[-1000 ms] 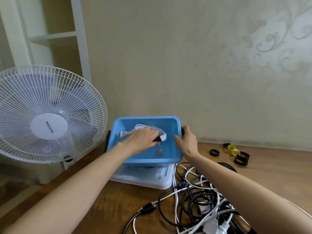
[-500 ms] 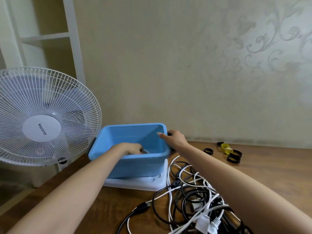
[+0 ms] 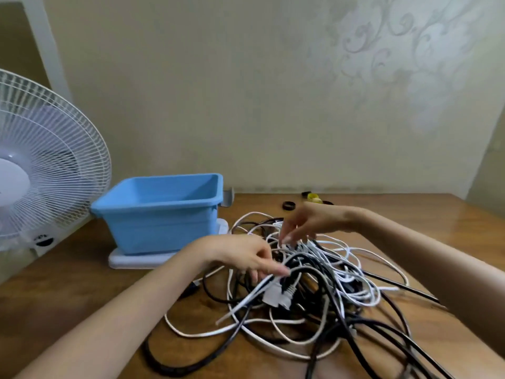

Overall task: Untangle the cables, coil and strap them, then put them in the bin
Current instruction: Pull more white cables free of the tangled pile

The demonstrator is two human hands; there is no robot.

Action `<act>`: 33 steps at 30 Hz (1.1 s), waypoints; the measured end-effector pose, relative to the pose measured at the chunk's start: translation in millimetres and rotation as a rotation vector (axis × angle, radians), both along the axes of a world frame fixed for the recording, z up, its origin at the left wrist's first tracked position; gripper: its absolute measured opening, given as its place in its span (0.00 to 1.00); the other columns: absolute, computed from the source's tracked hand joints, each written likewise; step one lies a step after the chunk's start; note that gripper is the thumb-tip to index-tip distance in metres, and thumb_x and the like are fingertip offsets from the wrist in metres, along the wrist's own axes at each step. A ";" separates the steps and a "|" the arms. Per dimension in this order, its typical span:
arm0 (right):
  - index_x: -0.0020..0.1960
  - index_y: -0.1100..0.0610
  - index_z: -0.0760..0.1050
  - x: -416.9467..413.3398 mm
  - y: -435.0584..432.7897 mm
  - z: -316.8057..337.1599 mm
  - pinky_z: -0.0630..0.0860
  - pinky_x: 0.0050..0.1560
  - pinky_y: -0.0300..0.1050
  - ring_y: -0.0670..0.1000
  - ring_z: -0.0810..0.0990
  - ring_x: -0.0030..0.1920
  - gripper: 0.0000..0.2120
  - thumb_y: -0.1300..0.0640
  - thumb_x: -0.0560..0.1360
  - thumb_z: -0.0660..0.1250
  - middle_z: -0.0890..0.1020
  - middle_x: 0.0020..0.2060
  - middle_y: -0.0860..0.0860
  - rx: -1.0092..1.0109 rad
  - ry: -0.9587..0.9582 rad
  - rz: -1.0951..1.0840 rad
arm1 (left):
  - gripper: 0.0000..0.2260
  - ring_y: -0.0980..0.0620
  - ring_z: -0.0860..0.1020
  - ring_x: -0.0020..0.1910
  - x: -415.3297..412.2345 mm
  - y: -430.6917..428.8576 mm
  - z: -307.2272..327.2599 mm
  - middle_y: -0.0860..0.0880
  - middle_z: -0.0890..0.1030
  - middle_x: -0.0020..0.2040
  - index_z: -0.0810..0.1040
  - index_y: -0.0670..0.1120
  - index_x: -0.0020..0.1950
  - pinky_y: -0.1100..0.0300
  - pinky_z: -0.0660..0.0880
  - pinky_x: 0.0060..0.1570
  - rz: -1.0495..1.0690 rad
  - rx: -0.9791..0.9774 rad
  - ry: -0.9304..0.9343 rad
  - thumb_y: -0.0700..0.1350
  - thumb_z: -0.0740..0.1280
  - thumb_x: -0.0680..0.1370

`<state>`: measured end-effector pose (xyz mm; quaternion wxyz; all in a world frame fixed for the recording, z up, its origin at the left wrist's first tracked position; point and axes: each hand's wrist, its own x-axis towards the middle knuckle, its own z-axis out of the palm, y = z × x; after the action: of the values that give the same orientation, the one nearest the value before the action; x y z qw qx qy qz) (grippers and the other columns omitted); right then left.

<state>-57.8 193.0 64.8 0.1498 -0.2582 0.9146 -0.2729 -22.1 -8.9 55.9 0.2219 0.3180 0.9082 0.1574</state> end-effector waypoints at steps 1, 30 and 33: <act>0.51 0.56 0.82 9.6 7.9 0.6 0.69 0.34 0.34 0.40 0.76 0.35 0.07 0.55 0.75 0.71 0.82 0.37 0.45 -0.009 -0.023 0.019 | 0.24 0.55 0.76 0.38 3.4 2.2 -3.4 0.47 0.78 0.41 0.77 0.36 0.49 0.62 0.71 0.40 -0.047 -0.071 -0.011 0.59 0.65 0.76; 0.40 0.57 0.81 5.7 57.9 -29.8 0.69 0.35 0.35 0.44 0.71 0.32 0.12 0.49 0.74 0.70 0.78 0.33 0.48 0.210 0.032 -0.346 | 0.17 0.46 0.75 0.58 -49.0 48.8 8.1 0.48 0.77 0.58 0.77 0.48 0.57 0.54 0.72 0.52 0.244 -0.017 0.803 0.32 0.57 0.76; 0.40 0.59 0.82 5.2 54.2 -25.2 0.66 0.25 0.33 0.43 0.69 0.26 0.08 0.54 0.72 0.74 0.76 0.28 0.48 0.053 0.061 -0.437 | 0.15 0.49 0.70 0.66 -57.4 66.0 7.8 0.48 0.74 0.66 0.72 0.48 0.65 0.52 0.66 0.66 0.126 0.228 0.647 0.38 0.60 0.78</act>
<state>-52.6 247.2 39.6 0.0662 -0.0578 0.9597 -0.2670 -79.5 57.0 63.7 -0.1246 0.3175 0.9259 0.1622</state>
